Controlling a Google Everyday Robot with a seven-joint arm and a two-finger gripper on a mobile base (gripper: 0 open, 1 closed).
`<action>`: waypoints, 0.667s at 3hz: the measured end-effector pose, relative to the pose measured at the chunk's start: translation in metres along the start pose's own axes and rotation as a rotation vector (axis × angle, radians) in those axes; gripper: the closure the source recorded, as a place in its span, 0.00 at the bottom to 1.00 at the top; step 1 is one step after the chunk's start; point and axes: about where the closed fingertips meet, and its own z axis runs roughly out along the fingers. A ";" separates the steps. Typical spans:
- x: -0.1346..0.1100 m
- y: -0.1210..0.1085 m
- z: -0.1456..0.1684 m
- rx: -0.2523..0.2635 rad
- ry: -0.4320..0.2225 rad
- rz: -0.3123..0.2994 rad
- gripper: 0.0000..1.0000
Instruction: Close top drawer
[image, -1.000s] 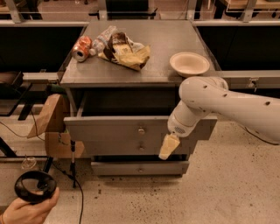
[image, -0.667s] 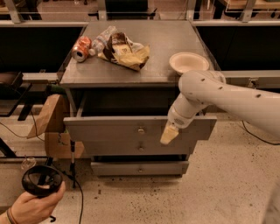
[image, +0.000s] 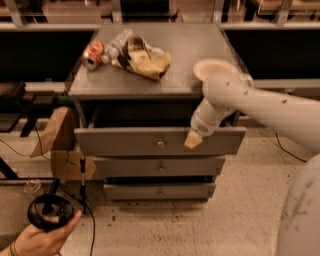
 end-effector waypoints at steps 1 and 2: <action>0.000 0.000 -0.001 0.000 0.000 0.000 0.94; -0.001 -0.007 0.000 0.008 -0.003 0.006 0.71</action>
Offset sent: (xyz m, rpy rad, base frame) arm 0.0787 -0.0238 -0.0065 0.0175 -0.0733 -0.0791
